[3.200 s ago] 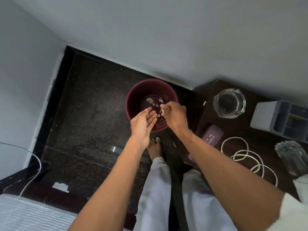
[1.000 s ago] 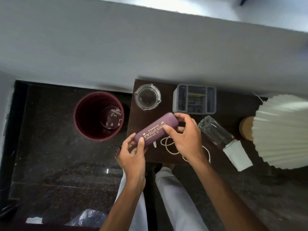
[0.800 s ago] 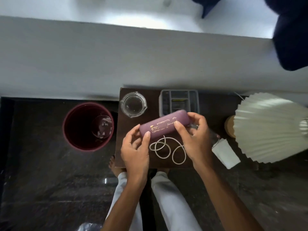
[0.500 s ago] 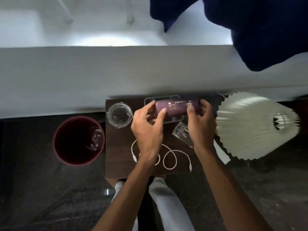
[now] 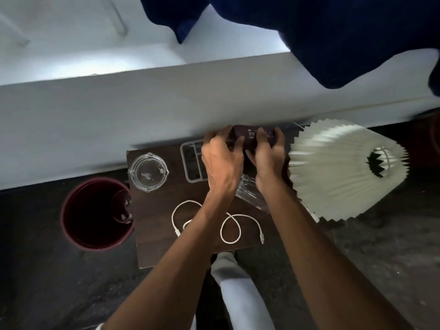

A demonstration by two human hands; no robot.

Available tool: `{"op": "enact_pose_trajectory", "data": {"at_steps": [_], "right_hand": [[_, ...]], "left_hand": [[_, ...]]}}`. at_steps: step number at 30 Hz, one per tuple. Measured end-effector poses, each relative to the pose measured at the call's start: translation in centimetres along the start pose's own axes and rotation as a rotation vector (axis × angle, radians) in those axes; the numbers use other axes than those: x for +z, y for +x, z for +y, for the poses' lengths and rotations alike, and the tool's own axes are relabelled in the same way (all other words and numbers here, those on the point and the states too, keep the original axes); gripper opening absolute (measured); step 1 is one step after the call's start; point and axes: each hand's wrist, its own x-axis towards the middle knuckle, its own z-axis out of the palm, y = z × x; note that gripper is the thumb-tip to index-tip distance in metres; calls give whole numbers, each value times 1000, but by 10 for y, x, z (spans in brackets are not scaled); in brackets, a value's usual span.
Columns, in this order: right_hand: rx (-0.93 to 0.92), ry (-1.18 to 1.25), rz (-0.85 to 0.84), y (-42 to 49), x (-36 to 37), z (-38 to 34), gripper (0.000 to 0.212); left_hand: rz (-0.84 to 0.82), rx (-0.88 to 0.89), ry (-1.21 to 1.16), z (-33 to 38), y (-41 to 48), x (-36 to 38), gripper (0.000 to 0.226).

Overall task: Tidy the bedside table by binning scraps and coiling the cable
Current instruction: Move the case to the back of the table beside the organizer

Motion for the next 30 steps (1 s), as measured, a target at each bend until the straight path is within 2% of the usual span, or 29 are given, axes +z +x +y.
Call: {"op": "enact_pose_trajectory", "data": {"at_steps": [4,7,11,16,23,30], "right_hand": [[13,20,90,19,10,23,76],[4,55,155,25,12,26,64],[6,110,250,25,11,21,46],[21,27,320,32,10,25,51],[130,17,330,35,7,31,62],[134,8,256,41,4,30,66]], "left_hand": [[-27,29,73,-6,2,8,22],[-95,69,100,-11,2,14,17],[-172,75,137,-8,-2,18,20],[-208,32,91,-5,-6,16,27],[-151,-50,-1,-14,-15,-2,24],[-142,-252,-160,-27,-39,-19,27]]}}
